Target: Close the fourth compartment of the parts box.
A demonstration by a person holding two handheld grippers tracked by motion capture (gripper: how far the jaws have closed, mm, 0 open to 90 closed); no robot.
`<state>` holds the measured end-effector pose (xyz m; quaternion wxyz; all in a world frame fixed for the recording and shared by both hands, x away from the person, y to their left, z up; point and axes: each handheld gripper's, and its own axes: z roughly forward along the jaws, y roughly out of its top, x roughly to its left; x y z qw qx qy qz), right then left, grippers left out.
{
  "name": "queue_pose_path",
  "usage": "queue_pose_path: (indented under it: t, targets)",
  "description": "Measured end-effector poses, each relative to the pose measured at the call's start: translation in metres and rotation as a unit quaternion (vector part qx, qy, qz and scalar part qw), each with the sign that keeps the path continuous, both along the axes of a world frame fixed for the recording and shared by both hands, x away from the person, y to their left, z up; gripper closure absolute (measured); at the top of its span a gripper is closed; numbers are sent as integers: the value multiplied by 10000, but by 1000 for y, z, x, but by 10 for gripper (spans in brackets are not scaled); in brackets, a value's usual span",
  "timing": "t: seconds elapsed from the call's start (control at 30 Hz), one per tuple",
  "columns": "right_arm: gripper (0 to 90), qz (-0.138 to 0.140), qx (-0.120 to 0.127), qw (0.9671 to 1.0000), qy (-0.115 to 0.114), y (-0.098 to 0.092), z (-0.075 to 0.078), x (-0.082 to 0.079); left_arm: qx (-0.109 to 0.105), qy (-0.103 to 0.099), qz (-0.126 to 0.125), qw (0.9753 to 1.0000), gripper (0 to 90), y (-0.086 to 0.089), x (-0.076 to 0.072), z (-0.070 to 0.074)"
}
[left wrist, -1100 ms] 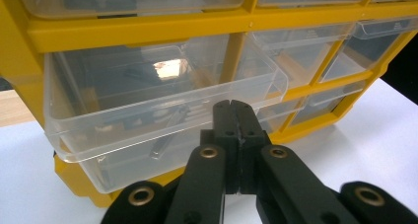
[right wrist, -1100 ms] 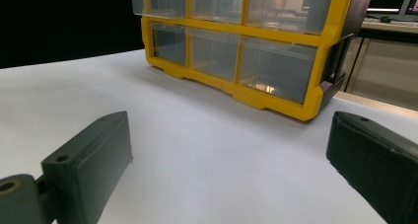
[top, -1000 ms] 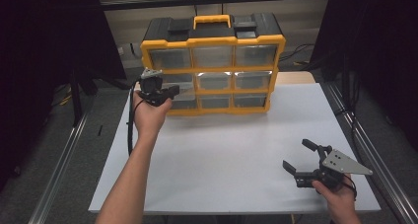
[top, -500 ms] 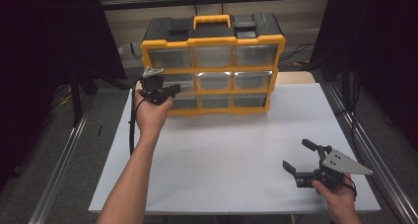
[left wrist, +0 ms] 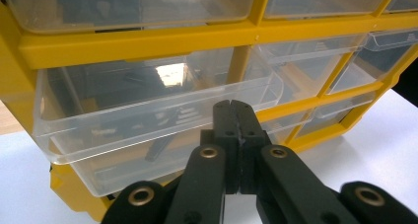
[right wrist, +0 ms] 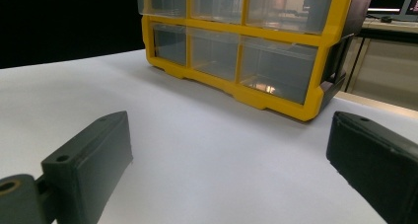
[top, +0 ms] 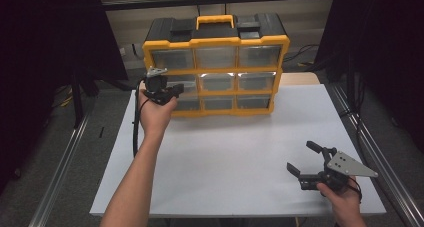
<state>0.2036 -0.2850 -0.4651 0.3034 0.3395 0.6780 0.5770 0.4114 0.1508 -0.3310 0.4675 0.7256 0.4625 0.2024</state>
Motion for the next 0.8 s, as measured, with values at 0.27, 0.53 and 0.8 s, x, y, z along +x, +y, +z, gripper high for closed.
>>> queue_pose_path:
  t: [0.27,0.53,0.8]
  targets:
    - [31,-15,3,10000,0,0,0,0,17,-15,8,10000,900,-1,2,0]
    - [31,-17,4,10000,2,0,0,0,29,-33,34,10000,900,-2,3,0]
    - [31,-10,12,10000,15,0,0,0,12,-47,58,10000,900,-3,5,-1]
